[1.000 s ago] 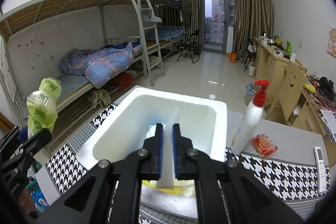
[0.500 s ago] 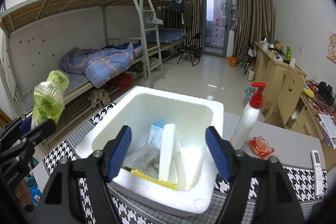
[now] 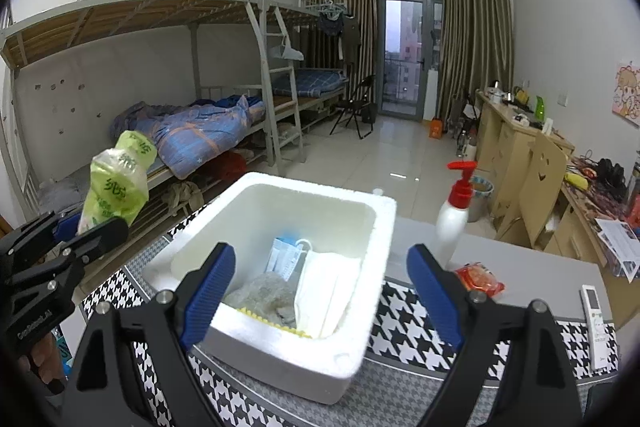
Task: Organize soft objects
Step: 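Lower the green snack bag into the foam box and open left tool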
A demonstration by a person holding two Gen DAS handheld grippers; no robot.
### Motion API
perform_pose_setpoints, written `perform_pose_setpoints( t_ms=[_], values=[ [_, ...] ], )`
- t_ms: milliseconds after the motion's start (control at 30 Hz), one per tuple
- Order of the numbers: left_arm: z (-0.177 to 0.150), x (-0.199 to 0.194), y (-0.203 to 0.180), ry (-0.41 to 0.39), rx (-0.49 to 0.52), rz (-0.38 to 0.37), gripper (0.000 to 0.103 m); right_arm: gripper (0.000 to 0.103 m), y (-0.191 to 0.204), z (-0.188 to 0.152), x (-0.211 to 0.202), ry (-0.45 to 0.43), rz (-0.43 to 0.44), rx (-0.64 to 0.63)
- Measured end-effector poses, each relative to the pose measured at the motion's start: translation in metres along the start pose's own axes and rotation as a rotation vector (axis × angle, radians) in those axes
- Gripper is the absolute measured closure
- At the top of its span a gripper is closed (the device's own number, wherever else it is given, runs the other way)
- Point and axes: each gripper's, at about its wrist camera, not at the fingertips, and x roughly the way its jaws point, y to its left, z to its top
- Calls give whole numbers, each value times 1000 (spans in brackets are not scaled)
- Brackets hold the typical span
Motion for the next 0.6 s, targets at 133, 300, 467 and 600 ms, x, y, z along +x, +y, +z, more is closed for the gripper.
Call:
perform_pose_setpoints(
  t_ms=[133,300,467,600],
  values=[
    [2,3,-6,6,15,-15,68,12,-7,-3,-6,-8,-7,17],
    [6,8,-12,14,12,-44,68,11,-13,-8,-12,-22,-24,15],
    [9,14,-18,27,17,-60,68,11,-19,-11,-16,-27,-25,36],
    [11,19,-24,36,25,-77,68,11,-22,-16,-22,-29,-33,38]
  ],
)
